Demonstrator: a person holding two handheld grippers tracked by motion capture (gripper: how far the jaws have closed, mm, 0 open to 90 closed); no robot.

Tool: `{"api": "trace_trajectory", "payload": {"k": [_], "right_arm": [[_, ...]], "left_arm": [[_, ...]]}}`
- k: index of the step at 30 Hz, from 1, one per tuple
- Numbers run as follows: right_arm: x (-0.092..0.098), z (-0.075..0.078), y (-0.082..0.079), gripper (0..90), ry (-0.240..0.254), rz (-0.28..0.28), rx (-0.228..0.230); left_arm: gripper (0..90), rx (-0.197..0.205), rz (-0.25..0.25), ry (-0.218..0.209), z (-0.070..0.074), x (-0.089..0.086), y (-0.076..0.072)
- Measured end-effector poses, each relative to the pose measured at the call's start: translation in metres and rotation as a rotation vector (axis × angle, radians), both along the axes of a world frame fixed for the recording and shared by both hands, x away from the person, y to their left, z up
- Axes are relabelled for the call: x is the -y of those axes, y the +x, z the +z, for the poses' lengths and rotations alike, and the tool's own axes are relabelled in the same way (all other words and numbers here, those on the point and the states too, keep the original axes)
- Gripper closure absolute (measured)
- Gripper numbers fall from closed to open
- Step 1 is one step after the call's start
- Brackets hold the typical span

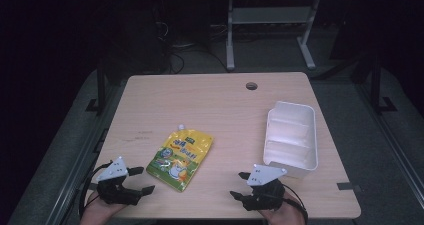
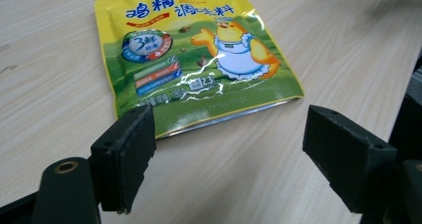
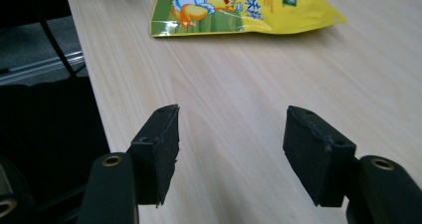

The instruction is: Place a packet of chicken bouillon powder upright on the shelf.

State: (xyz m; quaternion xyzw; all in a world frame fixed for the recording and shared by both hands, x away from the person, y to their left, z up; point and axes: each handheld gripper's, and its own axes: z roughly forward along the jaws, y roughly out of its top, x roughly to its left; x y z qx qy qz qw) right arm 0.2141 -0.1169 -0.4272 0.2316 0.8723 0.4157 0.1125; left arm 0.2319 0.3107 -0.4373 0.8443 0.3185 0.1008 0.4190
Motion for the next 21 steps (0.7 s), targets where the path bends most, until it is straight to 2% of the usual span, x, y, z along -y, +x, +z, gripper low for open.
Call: {"api": "trace_trajectory", "payload": {"k": [3,8,11,12,15,18,20,21], "right_arm": [[-0.006,-0.005,0.003,36.9,0.001,0.004,-0.035],[-0.015,-0.004,0.007,36.0,0.002,-0.002,-0.045],[-0.025,-0.001,0.016,35.9,0.013,-0.010,-0.061],[-0.029,0.000,0.020,35.8,0.010,-0.014,-0.066],[-0.043,0.003,0.036,31.5,0.012,-0.028,-0.100],[-0.057,0.008,0.055,29.6,0.014,-0.033,-0.125],[-0.064,0.012,0.068,28.2,0.036,-0.044,-0.163],[-0.071,0.016,0.081,28.3,0.061,-0.053,-0.200]], "left_arm": [[22.0,-0.001,0.006,-0.001,0.000,0.000,0.001],[24.6,-0.006,0.017,-0.021,0.002,0.002,0.006],[27.1,-0.003,0.025,-0.009,0.004,0.004,0.011],[28.0,-0.006,0.029,-0.008,0.005,0.005,0.014],[29.2,-0.023,0.031,-0.044,0.011,0.007,0.022],[31.5,-0.016,0.024,-0.024,0.017,0.012,0.027],[33.1,-0.020,0.024,-0.016,0.018,0.014,0.032],[35.6,-0.015,0.026,-0.013,0.019,0.015,0.035]]}}
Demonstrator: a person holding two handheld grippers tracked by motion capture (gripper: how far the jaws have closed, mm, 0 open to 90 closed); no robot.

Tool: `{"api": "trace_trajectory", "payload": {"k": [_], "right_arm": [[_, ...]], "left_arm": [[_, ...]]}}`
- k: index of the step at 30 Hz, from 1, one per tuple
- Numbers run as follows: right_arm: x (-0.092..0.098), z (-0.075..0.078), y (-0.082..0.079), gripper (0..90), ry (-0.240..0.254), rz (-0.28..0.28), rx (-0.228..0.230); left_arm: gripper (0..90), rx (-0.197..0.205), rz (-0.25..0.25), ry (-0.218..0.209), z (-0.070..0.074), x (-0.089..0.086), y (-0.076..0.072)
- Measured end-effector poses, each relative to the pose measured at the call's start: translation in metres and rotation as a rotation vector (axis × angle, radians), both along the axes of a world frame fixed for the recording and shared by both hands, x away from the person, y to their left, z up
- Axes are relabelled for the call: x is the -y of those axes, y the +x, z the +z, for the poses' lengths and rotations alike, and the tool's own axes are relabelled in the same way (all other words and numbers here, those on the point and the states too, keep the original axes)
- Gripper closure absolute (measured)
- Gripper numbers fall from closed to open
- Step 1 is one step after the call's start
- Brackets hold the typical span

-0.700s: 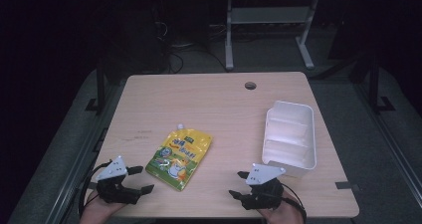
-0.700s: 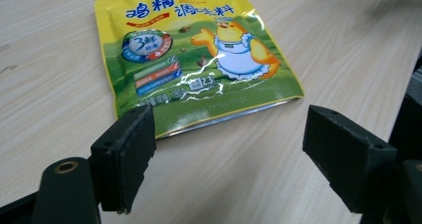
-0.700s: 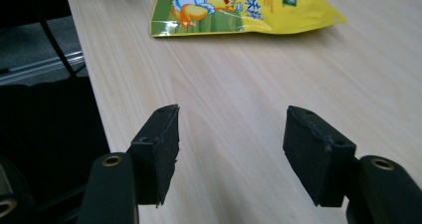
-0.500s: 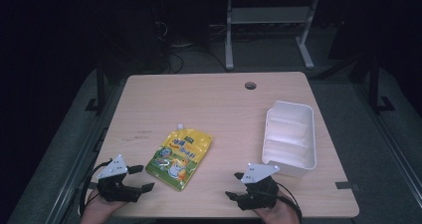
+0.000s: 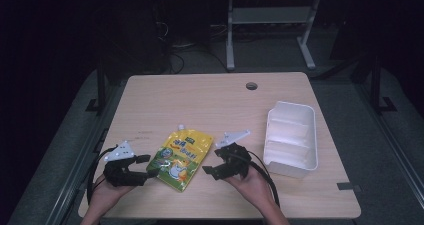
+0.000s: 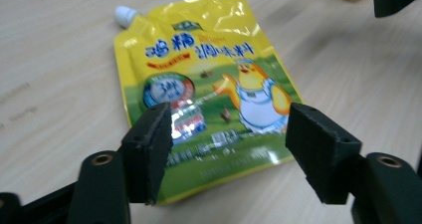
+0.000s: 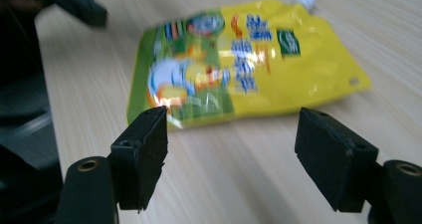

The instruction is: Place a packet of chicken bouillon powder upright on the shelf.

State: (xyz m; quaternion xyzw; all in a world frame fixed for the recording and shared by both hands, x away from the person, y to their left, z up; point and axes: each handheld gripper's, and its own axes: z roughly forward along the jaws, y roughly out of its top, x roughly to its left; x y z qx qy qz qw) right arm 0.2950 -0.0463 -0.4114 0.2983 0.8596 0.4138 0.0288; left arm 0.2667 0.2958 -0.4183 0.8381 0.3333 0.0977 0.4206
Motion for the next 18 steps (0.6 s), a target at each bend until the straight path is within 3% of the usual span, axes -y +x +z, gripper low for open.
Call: {"api": "trace_trajectory", "payload": {"k": [3,8,13,18], "right_arm": [[-0.007,0.006,0.012,28.4,0.020,-0.010,-0.018],[-0.022,0.018,0.039,28.4,-0.012,-0.038,-0.012],[-0.037,0.018,0.072,28.7,-0.064,-0.070,-0.059],[-0.041,0.018,0.093,30.5,-0.099,-0.107,-0.099]], "left_arm": [[38.2,0.007,0.009,-0.001,0.000,0.002,0.006],[47.0,0.001,0.022,0.018,-0.007,0.001,0.012],[56.2,-0.009,0.026,0.023,-0.012,-0.005,0.015],[65.0,-0.026,0.013,0.041,-0.016,-0.003,0.017]]}}
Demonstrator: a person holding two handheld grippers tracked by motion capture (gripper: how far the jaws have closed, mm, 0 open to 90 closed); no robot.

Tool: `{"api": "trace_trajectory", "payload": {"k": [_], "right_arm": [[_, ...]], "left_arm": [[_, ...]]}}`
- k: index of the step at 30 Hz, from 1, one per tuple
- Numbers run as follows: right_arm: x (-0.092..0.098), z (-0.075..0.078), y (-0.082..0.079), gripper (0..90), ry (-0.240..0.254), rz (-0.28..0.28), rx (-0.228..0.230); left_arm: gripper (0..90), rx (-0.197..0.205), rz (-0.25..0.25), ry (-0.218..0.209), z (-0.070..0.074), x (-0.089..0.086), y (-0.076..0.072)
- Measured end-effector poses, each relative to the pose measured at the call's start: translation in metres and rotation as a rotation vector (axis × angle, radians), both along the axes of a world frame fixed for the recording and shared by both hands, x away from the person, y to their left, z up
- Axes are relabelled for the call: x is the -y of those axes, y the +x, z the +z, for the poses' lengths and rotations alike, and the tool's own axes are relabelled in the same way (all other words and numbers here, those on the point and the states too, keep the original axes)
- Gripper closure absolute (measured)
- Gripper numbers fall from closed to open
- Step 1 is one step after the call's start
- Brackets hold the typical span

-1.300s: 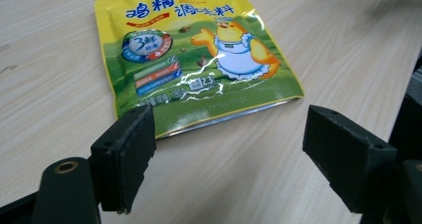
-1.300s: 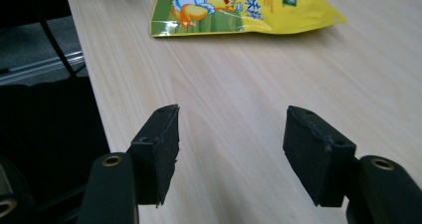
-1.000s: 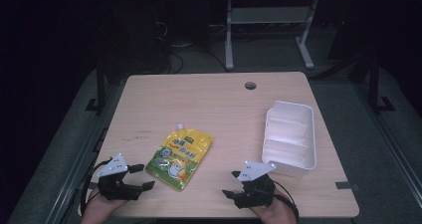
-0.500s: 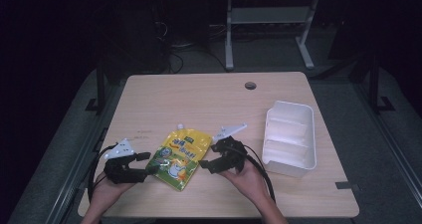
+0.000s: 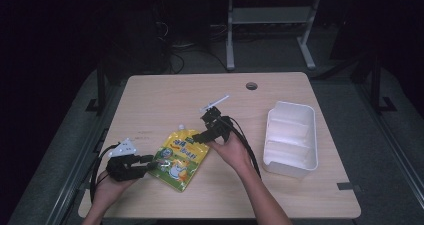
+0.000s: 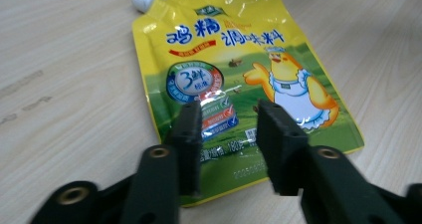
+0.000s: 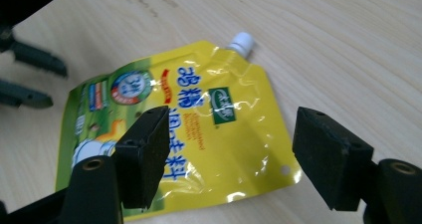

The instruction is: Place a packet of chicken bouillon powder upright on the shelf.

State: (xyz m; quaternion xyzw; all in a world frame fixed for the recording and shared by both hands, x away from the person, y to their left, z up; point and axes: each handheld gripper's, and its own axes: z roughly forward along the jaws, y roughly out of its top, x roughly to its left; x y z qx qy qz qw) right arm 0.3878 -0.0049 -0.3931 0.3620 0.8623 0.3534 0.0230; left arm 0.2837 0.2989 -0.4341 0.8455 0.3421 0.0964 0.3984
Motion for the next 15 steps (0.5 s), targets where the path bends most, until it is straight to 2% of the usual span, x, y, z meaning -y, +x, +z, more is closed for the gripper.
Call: {"api": "trace_trajectory", "payload": {"k": [2,4,5,6,9,15], "right_arm": [[-0.002,-0.001,0.007,31.4,-0.029,-0.013,-0.016],[-0.001,-0.005,0.013,31.9,-0.032,-0.027,-0.030],[0.000,-0.011,0.018,31.9,-0.045,-0.044,-0.055],[0.000,-0.011,0.018,31.9,-0.045,-0.044,-0.055],[0.004,-0.023,0.025,33.5,-0.059,-0.072,-0.111],[0.008,-0.033,0.028,39.2,-0.084,-0.087,-0.148]], "left_arm": [[67.3,-0.010,-0.014,0.005,-0.001,0.002,0.000],[69.1,-0.012,-0.018,0.017,-0.003,0.004,0.000],[70.2,-0.016,-0.021,0.022,-0.004,0.005,0.001],[70.2,-0.019,-0.022,0.027,-0.004,0.005,0.001],[70.4,-0.040,-0.024,0.043,-0.008,0.006,0.002],[70.4,-0.062,-0.026,0.052,-0.013,0.006,0.004]]}}
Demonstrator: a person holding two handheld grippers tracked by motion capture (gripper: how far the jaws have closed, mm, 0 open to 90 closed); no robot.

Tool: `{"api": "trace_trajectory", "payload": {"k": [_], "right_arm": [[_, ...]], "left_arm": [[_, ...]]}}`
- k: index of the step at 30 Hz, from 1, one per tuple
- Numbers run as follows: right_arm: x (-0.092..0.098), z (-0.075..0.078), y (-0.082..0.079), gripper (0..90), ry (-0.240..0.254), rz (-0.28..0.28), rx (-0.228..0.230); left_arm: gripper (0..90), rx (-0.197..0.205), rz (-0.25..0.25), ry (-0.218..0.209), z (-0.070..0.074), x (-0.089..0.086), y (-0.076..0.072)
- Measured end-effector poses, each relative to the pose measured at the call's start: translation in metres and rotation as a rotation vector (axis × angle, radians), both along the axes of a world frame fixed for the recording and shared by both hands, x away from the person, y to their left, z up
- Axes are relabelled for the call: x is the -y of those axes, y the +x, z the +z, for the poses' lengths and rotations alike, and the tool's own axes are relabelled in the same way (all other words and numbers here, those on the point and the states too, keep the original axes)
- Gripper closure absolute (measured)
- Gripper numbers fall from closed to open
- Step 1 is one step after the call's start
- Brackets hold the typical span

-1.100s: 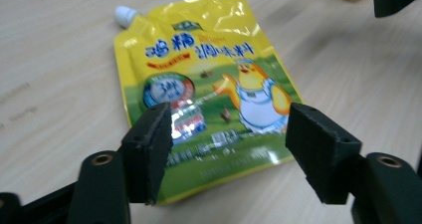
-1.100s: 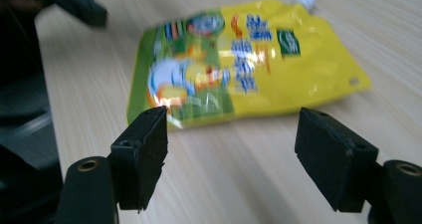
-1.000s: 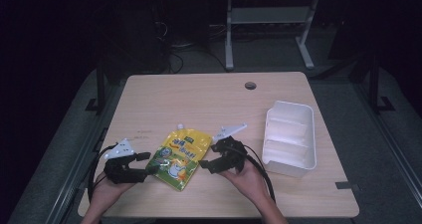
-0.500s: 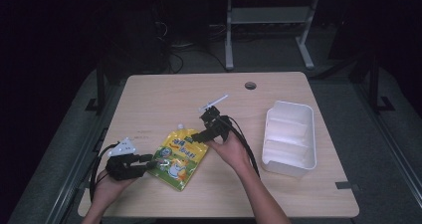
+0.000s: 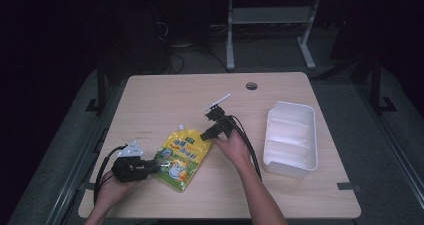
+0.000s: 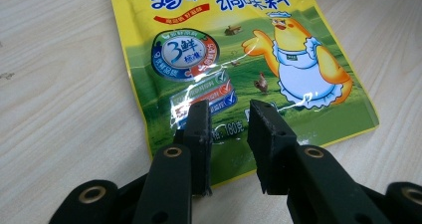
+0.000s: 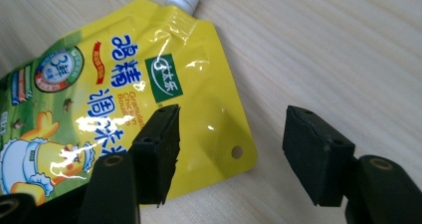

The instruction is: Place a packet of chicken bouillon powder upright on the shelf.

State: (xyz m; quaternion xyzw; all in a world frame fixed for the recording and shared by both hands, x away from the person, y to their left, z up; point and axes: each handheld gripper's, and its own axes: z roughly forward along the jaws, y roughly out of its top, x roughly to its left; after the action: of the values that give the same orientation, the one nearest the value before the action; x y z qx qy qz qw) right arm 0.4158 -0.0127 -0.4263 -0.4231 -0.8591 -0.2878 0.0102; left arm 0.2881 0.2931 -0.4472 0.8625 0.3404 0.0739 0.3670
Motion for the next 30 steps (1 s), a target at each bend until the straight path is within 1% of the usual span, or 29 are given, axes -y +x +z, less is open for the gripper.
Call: {"api": "trace_trajectory", "payload": {"k": [3,6,7,11,14,16,20,24,25,26,27,28,29,30], "right_arm": [[-0.001,-0.006,0.000,41.6,-0.004,0.005,-0.025],[0.000,-0.011,0.001,44.7,0.030,0.008,-0.057],[0.001,-0.012,0.002,46.1,0.058,0.005,-0.075],[0.003,-0.016,0.002,49.7,0.077,-0.006,-0.089],[0.004,-0.019,0.003,53.0,0.092,-0.008,-0.108],[0.004,-0.020,0.003,54.5,0.113,-0.005,-0.121],[0.004,-0.020,0.002,54.4,0.149,-0.012,-0.122],[0.004,-0.016,0.000,60.6,0.206,-0.010,-0.107],[0.003,-0.015,-0.001,61.5,0.227,-0.004,-0.107],[0.001,-0.016,-0.002,61.6,0.232,0.001,-0.112],[-0.001,-0.017,-0.002,61.5,0.225,0.005,-0.113],[-0.004,-0.019,-0.002,62.0,0.208,0.011,-0.112],[-0.008,-0.022,-0.003,65.2,0.189,0.014,-0.109],[-0.009,-0.023,-0.003,66.8,0.187,0.017,-0.105]], "left_arm": [[70.4,-0.007,0.003,-0.002,0.000,-0.001,0.000],[70.6,-0.009,0.004,-0.003,-0.001,-0.001,0.001],[70.6,-0.008,0.003,0.000,-0.001,-0.001,0.001],[70.3,-0.003,0.003,0.011,-0.001,0.000,0.000],[70.2,-0.001,0.004,0.016,-0.001,0.001,0.000],[70.0,-0.001,0.004,0.018,-0.001,0.001,0.000],[69.5,-0.002,0.004,0.018,-0.001,0.001,0.000],[69.5,-0.006,0.006,0.017,-0.002,0.001,0.000],[69.3,-0.011,0.006,0.015,-0.002,0.001,0.001],[68.8,-0.013,0.006,0.012,-0.002,0.001,0.001],[68.7,-0.014,0.007,0.007,-0.002,0.001,0.001],[68.6,-0.015,0.006,0.003,-0.002,0.000,0.001],[68.5,-0.016,0.007,0.000,-0.002,0.000,0.001],[68.4,-0.017,0.006,-0.002,-0.002,0.000,0.001]]}}
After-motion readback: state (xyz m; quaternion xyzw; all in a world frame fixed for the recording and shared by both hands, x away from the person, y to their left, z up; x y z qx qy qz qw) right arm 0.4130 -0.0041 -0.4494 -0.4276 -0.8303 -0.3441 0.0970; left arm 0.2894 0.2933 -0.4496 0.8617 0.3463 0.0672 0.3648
